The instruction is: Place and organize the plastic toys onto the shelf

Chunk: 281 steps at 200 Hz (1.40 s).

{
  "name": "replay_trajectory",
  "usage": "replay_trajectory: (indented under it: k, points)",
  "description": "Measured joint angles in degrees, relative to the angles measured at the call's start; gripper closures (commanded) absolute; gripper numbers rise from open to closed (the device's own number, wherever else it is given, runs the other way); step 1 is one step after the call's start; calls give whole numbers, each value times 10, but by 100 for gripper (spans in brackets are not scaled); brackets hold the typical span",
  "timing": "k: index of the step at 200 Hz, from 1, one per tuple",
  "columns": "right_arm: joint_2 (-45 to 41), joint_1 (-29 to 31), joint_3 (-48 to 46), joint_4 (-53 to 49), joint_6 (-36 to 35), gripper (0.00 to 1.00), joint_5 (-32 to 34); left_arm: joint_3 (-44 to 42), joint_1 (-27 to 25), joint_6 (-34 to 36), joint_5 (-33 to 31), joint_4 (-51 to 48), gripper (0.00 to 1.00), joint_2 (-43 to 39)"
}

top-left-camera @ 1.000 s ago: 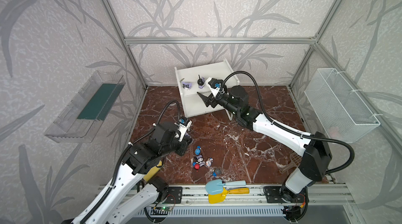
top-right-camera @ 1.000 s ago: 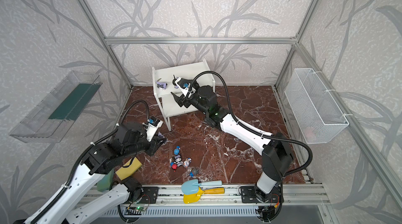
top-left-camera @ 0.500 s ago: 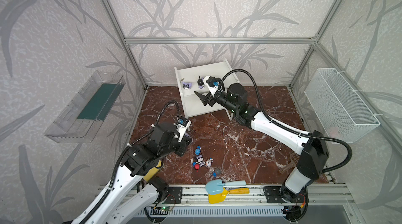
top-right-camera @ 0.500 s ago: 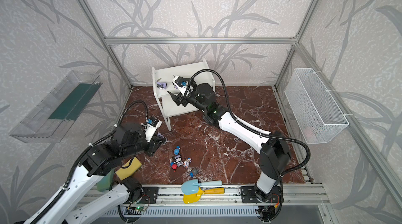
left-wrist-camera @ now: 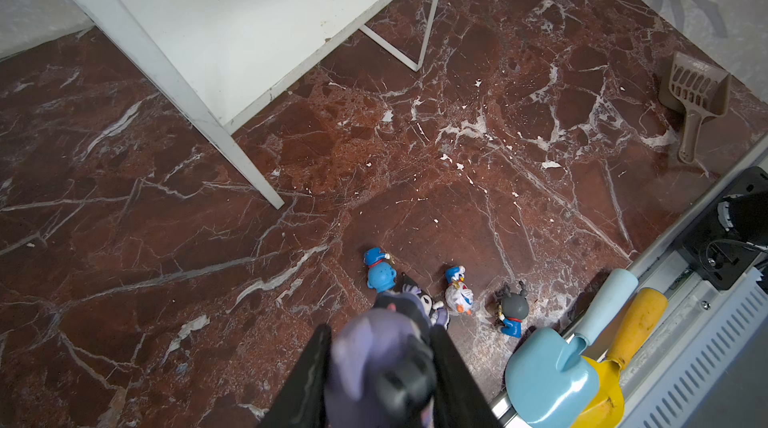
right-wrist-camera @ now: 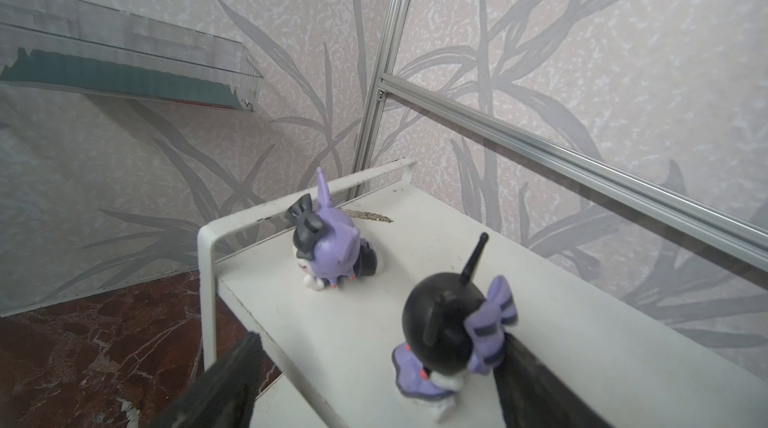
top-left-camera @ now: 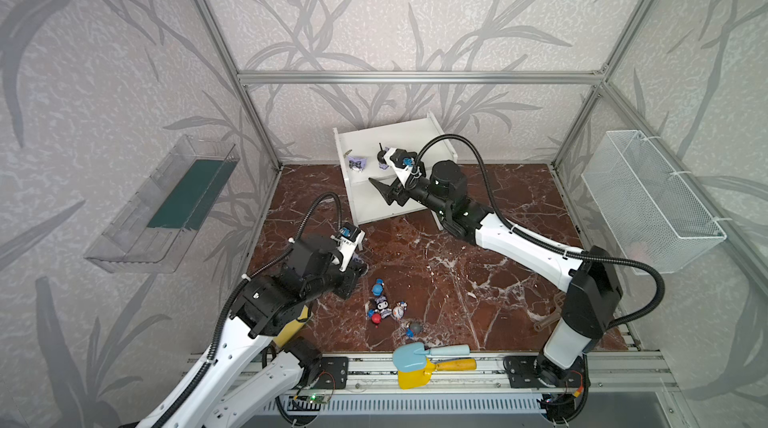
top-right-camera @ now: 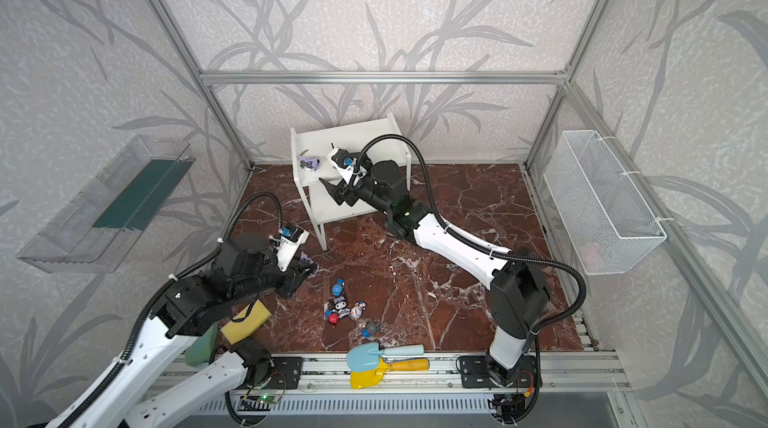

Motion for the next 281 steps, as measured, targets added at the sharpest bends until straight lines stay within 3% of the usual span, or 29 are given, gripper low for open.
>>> replay_trajectory:
  k: [281]
  points:
    - [1,28,0,1,0,14,-8,-4,0,0,0,0,68,-20]
